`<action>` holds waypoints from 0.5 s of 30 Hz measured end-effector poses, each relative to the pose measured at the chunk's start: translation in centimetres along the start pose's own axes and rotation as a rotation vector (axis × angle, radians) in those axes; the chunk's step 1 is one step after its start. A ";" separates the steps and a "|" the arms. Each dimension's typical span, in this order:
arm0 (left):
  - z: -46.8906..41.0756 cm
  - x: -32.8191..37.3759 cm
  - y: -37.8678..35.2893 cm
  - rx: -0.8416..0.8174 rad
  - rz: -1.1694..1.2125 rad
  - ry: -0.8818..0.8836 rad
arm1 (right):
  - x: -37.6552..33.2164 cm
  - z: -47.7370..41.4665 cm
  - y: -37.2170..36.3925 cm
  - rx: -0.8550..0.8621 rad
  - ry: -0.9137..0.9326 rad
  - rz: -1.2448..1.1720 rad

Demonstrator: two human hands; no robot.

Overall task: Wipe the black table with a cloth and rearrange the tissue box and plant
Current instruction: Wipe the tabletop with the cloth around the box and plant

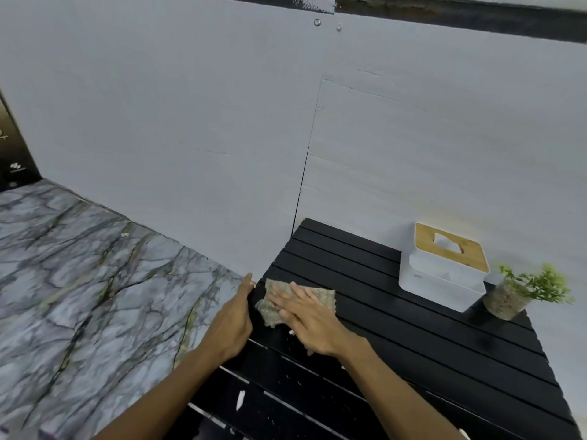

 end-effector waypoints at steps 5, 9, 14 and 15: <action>0.2 0.3 -0.1 0.001 -0.005 0.029 | -0.1 4.3 1.1 0.097 -0.027 -0.266; 0.3 0.5 -0.1 0.008 0.014 0.009 | 1.0 5.5 4.5 0.464 -0.151 -0.478; 0.3 0.2 -0.5 0.005 0.020 -0.013 | 5.0 0.6 4.5 0.555 -0.366 -0.302; 0.2 0.1 -0.5 0.008 0.017 -0.016 | 5.4 -0.6 3.9 0.499 -0.394 -0.255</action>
Point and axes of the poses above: each hand's wrist, its own z-axis away from the middle knuckle, its own y-axis out of the back of the hand, x = y × z, the point moved 8 cm from there along -z, towards the middle knuckle, and after that the axes turned 1 degree about y, right-handed, at the moved point
